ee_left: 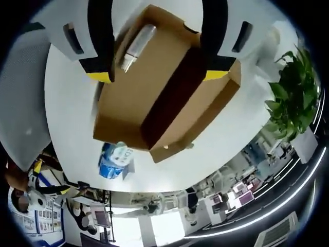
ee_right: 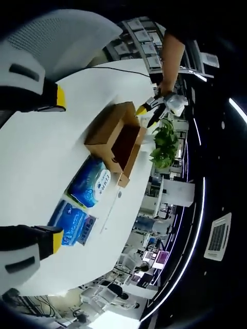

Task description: Operate the shoe box by opening the lid, removing the specified soft item, and placing it in the target area until the item is outside and the box remains undamaged.

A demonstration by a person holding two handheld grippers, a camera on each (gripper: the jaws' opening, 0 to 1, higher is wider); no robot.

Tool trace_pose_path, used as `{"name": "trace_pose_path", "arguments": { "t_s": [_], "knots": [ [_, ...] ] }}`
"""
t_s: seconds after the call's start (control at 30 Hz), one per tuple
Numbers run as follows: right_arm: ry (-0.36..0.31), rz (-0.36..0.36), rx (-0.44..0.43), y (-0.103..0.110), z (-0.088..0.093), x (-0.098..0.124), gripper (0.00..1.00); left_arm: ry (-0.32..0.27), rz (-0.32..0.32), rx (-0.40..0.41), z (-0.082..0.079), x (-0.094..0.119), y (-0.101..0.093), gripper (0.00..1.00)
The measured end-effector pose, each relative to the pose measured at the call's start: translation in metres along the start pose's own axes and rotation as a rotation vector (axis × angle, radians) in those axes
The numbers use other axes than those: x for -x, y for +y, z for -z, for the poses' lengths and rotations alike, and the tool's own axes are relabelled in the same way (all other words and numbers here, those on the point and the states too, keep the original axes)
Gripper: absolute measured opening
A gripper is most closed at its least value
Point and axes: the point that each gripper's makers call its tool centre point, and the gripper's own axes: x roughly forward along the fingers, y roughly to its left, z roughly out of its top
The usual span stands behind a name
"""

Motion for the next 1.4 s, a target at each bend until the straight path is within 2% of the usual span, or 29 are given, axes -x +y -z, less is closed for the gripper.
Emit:
{"name": "trace_pose_path", "arguments": {
  "t_s": [0.13, 0.3, 0.57, 0.6, 0.7, 0.9, 1.1, 1.2, 1.27, 1.3, 1.4],
  "knots": [
    [0.014, -0.023, -0.025, 0.005, 0.007, -0.002, 0.91, 0.072, 0.051, -0.039, 0.011, -0.010, 0.000, 0.67],
    [0.035, -0.032, -0.003, 0.007, 0.012, -0.001, 0.91, 0.195, 0.123, -0.118, 0.030, -0.020, -0.002, 0.66],
    [0.032, -0.031, 0.020, 0.008, 0.010, 0.001, 0.91, 0.280, 0.212, -0.167, 0.034, -0.026, -0.005, 0.63],
    [0.038, -0.034, 0.022, 0.008, 0.011, 0.001, 0.91, 0.293, 0.243, -0.178, 0.036, -0.027, -0.009, 0.63],
    [0.056, -0.034, 0.037, 0.007, 0.014, 0.001, 0.91, 0.316, 0.272, -0.212, 0.038, -0.030, -0.013, 0.61],
    [0.051, -0.033, 0.028, 0.006, 0.012, 0.002, 0.91, 0.392, 0.361, -0.295, 0.052, -0.034, -0.023, 0.57],
    [0.061, -0.036, 0.023, 0.008, 0.014, 0.001, 0.90, 0.444, 0.428, -0.335, 0.061, -0.043, -0.030, 0.54],
    [0.067, -0.030, 0.016, 0.007, 0.016, 0.001, 0.90, 0.494, 0.476, -0.374, 0.071, -0.046, -0.032, 0.53],
    [0.067, -0.027, 0.011, 0.006, 0.016, 0.002, 0.90, 0.508, 0.486, -0.395, 0.074, -0.049, -0.032, 0.51],
    [0.071, -0.024, 0.009, 0.005, 0.017, 0.003, 0.90, 0.521, 0.532, -0.417, 0.077, -0.049, -0.036, 0.50],
    [0.074, -0.017, 0.002, 0.003, 0.019, 0.003, 0.90, 0.521, 0.557, -0.407, 0.079, -0.052, -0.041, 0.48]
  ]
}}
